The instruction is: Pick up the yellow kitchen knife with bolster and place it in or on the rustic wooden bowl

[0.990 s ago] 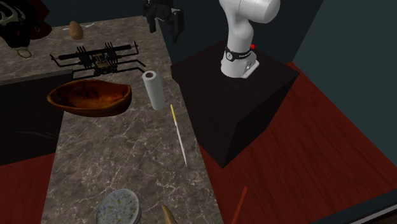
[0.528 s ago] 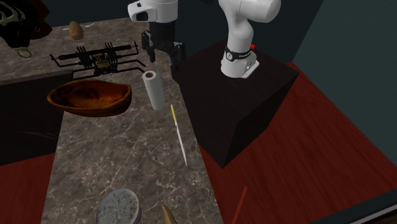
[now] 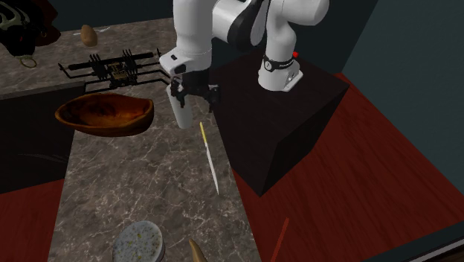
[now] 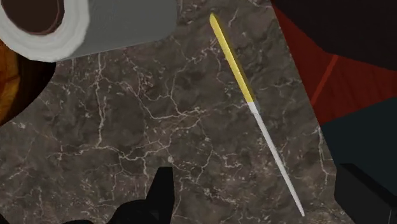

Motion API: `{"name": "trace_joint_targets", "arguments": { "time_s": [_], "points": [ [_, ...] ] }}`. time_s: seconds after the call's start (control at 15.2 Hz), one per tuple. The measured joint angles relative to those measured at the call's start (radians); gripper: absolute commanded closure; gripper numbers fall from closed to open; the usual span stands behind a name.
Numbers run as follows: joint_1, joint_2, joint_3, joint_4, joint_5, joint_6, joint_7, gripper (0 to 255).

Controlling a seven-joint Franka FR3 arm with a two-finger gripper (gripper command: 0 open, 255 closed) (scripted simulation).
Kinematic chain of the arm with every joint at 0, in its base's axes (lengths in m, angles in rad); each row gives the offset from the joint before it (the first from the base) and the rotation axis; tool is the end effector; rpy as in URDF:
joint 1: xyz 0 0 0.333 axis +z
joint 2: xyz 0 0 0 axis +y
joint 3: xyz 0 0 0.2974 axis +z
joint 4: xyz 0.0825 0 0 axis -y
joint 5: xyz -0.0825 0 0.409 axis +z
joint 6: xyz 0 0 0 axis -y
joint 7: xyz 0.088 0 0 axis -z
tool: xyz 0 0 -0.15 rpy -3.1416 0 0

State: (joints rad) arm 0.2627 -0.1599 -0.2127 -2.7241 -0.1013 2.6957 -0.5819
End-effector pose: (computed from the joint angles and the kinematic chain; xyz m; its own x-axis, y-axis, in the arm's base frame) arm 0.4320 0.0286 0.2035 0.7450 0.6603 0.0952 0.6544 -0.7510 0.0883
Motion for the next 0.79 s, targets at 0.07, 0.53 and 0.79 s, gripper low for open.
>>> {"name": "trace_joint_targets", "arguments": {
  "time_s": [0.07,0.53,0.79],
  "points": [
    [0.012,0.034,-0.005,-0.004,0.015,0.039,-0.038,0],
    [0.034,0.343,0.092,0.047,0.270,0.302,-0.388,0],
    [-0.066,0.524,0.235,0.103,0.330,0.432,-0.547,0]
  ]
}}
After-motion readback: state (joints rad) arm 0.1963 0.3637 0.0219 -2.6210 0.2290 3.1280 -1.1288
